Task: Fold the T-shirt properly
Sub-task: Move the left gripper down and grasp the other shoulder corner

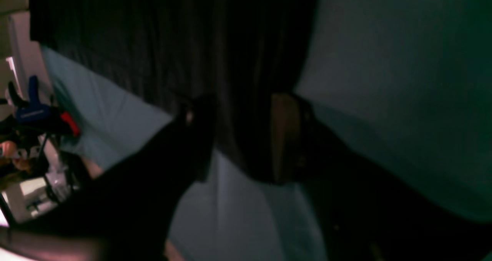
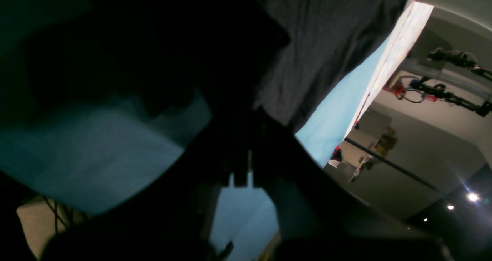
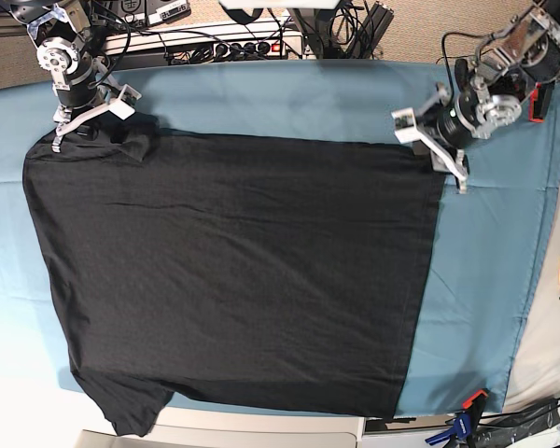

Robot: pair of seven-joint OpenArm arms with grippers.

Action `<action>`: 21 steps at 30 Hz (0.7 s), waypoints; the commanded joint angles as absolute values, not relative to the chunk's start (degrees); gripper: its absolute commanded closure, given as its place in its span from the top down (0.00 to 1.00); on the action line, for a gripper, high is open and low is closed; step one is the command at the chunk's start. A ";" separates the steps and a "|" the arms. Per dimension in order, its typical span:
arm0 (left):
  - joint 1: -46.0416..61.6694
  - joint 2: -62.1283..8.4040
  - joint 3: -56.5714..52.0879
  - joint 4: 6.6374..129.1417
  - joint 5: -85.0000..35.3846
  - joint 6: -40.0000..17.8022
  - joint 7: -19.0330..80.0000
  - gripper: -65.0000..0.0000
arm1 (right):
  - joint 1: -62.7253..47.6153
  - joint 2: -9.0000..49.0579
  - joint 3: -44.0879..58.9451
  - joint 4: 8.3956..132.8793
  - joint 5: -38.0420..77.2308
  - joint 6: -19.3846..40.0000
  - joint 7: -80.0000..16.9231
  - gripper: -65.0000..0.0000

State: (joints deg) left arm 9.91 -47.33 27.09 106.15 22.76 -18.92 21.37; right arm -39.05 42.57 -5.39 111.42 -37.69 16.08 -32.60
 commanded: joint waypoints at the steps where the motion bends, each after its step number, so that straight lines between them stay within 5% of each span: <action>1: 9.28 -48.25 26.87 106.00 22.52 -19.14 21.91 0.37 | -39.03 43.48 -4.89 112.29 -38.44 15.14 -33.01 0.00; 16: 8.56 -48.10 26.87 100.18 22.22 -19.18 20.95 0.36 | -38.87 43.48 -4.89 112.29 -38.46 15.14 -32.99 0.00; 18: 8.56 -48.07 26.87 100.18 20.99 -19.42 20.95 0.28 | -38.87 43.48 -4.89 112.29 -38.44 15.14 -32.99 0.00; 21: 8.58 -48.07 26.87 100.18 18.90 -19.57 20.97 0.02 | -38.87 43.48 -4.89 112.29 -38.44 15.14 -32.99 0.00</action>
